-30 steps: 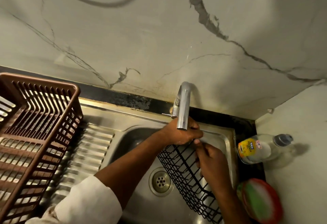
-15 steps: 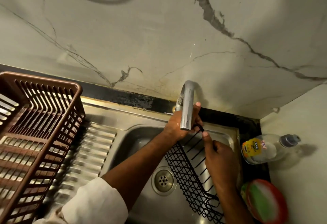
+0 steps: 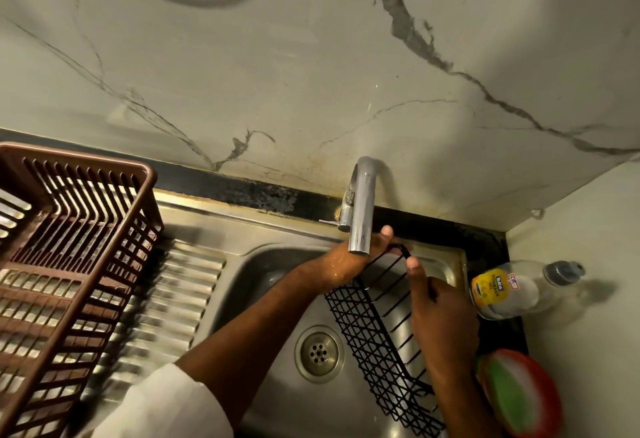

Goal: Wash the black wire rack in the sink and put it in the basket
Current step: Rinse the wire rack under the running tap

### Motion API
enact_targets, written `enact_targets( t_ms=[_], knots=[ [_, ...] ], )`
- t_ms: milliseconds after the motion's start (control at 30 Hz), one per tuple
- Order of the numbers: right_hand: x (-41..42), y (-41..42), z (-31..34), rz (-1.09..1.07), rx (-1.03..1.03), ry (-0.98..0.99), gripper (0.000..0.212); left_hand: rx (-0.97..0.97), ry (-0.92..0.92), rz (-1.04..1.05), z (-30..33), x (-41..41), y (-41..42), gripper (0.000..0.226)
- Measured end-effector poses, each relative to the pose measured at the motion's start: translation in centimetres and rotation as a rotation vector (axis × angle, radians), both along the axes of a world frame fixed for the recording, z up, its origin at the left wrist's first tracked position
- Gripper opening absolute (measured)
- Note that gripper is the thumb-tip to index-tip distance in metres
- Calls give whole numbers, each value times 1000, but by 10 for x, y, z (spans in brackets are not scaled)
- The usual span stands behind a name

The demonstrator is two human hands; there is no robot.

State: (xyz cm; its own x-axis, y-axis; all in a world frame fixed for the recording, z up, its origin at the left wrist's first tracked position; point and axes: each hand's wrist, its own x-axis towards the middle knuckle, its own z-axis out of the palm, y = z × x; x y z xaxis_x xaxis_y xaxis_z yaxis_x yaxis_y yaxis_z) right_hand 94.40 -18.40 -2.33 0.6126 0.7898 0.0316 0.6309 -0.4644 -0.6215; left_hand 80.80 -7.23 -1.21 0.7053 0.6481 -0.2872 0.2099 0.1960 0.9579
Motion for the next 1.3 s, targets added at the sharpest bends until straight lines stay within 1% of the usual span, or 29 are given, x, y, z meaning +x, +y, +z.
enact_targets(
  t_ms=[67, 167, 267, 300, 367, 433, 500, 567, 600, 633, 667, 700, 800, 833, 867, 933, 1033, 1133, 1200, 1233, 1300],
  knots=[
    [-3, -1, 1, -2, -15, 29, 70, 31, 1, -64, 6, 3, -3, 46],
    [-10, -2, 6, 5, 13, 37, 66, 51, 27, -90, -7, 2, 0, 48],
    [-13, -5, 11, 24, 20, 22, 63, 85, 40, -76, -26, -11, 2, 59],
    [-14, -6, 11, 18, 14, 40, 64, 54, 72, -57, -32, -16, 2, 59],
    [-15, -9, 9, -6, -1, 55, 65, -10, 130, -35, -45, -21, 2, 54],
    [-15, -12, 8, -23, 0, 54, 64, -12, 160, -50, -44, -20, 1, 50],
    [-17, -13, 5, -39, -4, 56, 64, 2, 149, -86, -35, -15, -2, 51],
    [-18, -14, -3, -14, -74, -25, 59, -12, 99, -135, -17, -7, -8, 49],
    [-20, -14, -7, 2, -134, -80, 58, 5, 104, -153, -10, -3, -12, 42],
    [-21, -14, -10, 8, -186, -108, 64, 10, 92, -156, -4, 4, -16, 36],
    [-21, -13, -13, 8, -205, -106, 69, 36, 64, -133, -2, 8, -20, 35],
    [-21, -13, -15, -7, -186, -87, 70, 104, 59, -114, -3, 11, -21, 39],
    [-19, -14, -8, -15, -128, -60, 61, 114, 93, -129, -15, 6, -14, 48],
    [-17, -15, -6, -2, -103, -42, 58, 99, 100, -139, -24, 2, -10, 51],
    [-16, -17, -4, 11, -76, -13, 60, 80, 113, -142, -32, -3, -7, 54],
    [-13, -20, -2, 17, -47, 45, 64, 12, 142, -82, -51, -11, -1, 58],
    [-10, -24, 2, -1, -28, 110, 67, -37, 209, -25, -71, -21, 7, 53],
    [-10, -28, 7, -18, 12, 167, 71, -88, 202, 7, -69, -24, 11, 52],
    [-10, -29, 8, -35, 38, 155, 70, -124, 183, 36, -66, -23, 12, 48],
    [-10, -29, 8, -49, 47, 150, 69, -121, 185, 35, -65, -21, 12, 50],
    [-13, -25, 7, -63, 58, 135, 67, -68, 184, 9, -61, -16, 12, 64]
  ],
)
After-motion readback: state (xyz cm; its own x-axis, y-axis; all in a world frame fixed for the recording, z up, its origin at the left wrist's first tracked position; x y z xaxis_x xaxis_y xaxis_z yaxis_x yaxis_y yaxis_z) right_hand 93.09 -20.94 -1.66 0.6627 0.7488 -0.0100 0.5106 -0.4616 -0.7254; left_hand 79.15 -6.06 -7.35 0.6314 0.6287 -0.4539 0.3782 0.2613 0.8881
